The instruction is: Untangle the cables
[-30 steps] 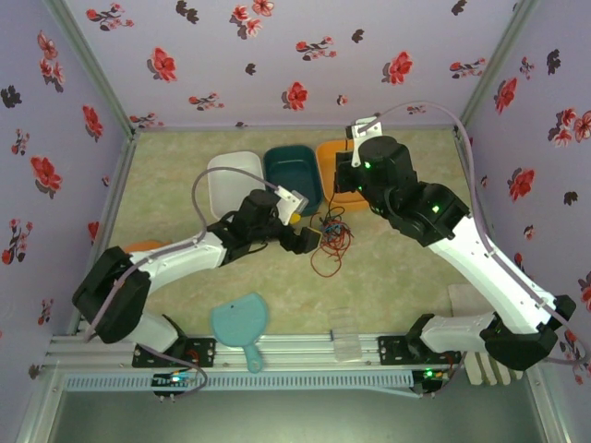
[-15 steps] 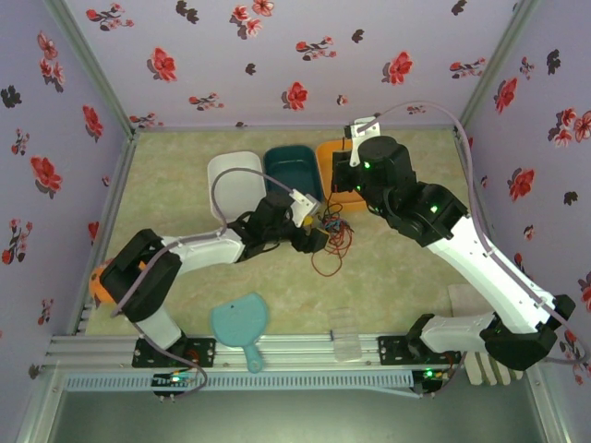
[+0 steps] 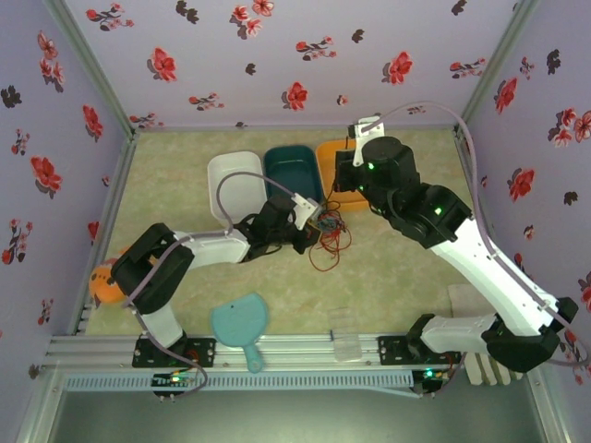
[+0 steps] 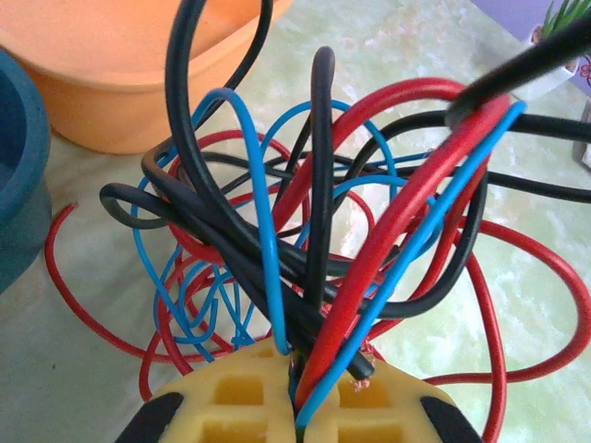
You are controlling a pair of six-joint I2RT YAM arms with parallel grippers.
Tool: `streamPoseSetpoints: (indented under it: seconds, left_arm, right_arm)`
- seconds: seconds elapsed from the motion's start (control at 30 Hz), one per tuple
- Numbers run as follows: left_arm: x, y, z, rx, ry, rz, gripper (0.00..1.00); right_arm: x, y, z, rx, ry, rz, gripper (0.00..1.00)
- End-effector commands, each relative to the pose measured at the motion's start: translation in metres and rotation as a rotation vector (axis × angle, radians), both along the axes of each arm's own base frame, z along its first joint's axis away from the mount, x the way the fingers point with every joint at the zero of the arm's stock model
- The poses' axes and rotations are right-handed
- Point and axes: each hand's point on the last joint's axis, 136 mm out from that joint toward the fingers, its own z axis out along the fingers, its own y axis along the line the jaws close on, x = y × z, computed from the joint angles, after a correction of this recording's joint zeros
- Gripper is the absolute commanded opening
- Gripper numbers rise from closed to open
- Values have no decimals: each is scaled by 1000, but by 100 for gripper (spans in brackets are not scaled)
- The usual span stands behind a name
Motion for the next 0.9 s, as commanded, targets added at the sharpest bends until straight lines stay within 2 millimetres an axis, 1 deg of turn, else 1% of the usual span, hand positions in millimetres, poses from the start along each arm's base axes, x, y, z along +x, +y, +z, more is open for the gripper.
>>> streamPoseSetpoints:
  seconds: [0.0,0.03,0.2,0.33,0.5,0.6,0.63,0.73,0.87]
  left_arm:
    - [-6,14,-7,23,19,15,2]
    - [-9,17,-11,35,27,18,3]
    - [-22,37,-37,112,87,30,10]
    - [-29,46,-44,129,102,39,13]
    - [-30,51,-50,149,111,56,9]
    - [-31,54,-53,161,118,63,3]
    - [-31,55,-55,167,122,69,0]
    - [-29,60,-59,182,131,89,0]
    - [-30,67,-66,194,150,108,0]
  right_arm:
    - [-4,-28,31,8,-78,-84,0]
    - [-5,-31,34,1,-86,-93,0]
    - [-8,-41,55,-21,-129,-110,0]
    - [-11,-45,71,-13,-162,-106,0]
    - [-15,-43,91,12,-207,-78,0]
    - [-17,-45,104,13,-229,-71,0]
    - [-19,-46,109,16,-238,-71,0]
    - [-22,-53,121,6,-263,-83,0]
    - [-25,-68,135,-7,-304,-128,0]
